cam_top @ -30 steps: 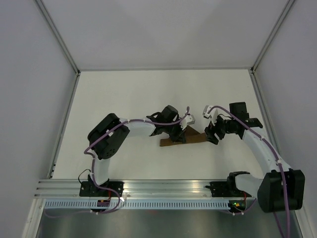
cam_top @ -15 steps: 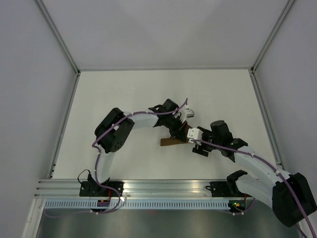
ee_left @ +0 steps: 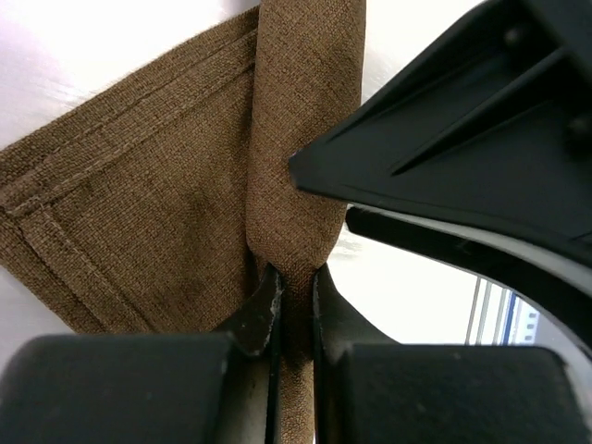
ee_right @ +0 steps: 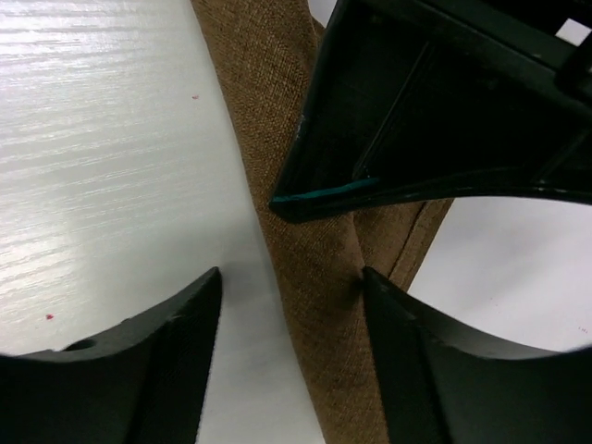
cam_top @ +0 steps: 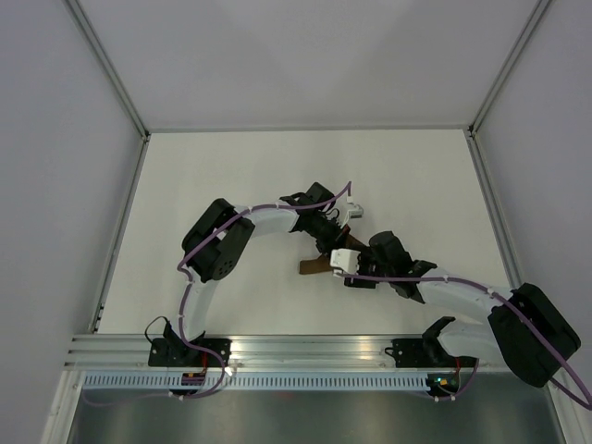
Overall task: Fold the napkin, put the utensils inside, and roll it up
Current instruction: Roll the napkin with the utensil
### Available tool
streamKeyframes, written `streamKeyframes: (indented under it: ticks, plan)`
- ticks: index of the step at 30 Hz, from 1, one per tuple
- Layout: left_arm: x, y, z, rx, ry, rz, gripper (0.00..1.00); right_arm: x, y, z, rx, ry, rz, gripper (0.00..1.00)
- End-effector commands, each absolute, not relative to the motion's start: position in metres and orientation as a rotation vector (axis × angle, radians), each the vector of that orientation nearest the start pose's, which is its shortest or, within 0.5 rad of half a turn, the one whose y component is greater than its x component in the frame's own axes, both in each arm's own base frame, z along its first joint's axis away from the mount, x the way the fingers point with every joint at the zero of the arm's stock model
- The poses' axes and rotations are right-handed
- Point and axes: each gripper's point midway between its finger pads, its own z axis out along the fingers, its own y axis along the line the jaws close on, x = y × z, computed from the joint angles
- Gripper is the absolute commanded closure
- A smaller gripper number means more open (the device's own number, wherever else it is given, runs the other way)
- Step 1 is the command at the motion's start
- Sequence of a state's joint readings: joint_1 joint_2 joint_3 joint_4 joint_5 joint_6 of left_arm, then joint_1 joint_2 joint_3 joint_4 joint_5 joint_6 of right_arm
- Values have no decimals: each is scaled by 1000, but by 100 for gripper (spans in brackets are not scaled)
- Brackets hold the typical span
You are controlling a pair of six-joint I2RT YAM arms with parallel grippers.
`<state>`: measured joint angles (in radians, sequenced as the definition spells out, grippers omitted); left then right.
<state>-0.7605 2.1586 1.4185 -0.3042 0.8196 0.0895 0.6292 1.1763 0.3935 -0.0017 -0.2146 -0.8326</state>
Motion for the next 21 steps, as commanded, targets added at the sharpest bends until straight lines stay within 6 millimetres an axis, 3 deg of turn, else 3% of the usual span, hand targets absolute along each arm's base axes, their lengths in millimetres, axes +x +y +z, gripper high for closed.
streamKeyframes:
  ticks: [1, 3, 6, 10, 12, 15, 16, 21]
  plan:
    - [197, -349, -46, 1337, 2689, -1145, 88, 248, 178, 29, -1616, 1653, 72, 35]
    - [197, -350, -46, 1339, 2684, -1147, 85, 248, 176, 26, -1620, 1660, 61, 39]
    - [196, -351, -44, 1334, 2683, -1157, 77, 247, 176, 24, -1619, 1671, 63, 55]
    - [204, -356, -34, 1316, 2640, -1149, 66, 242, 174, 20, -1634, 1698, 83, 85]
    - [210, -356, -28, 1254, 2641, -1126, 60, 241, 174, 20, -1643, 1703, 90, 89]
    - [229, -361, -6, 1129, 2579, -1141, 57, 238, 176, 20, -1659, 1709, 112, 93]
    - [242, -365, 11, 1094, 2508, -1154, 55, 230, 173, 14, -1691, 1736, 131, 94]
    - [262, -364, 49, 949, 2400, -1168, 53, 222, 175, 9, -1744, 1768, 196, 95]
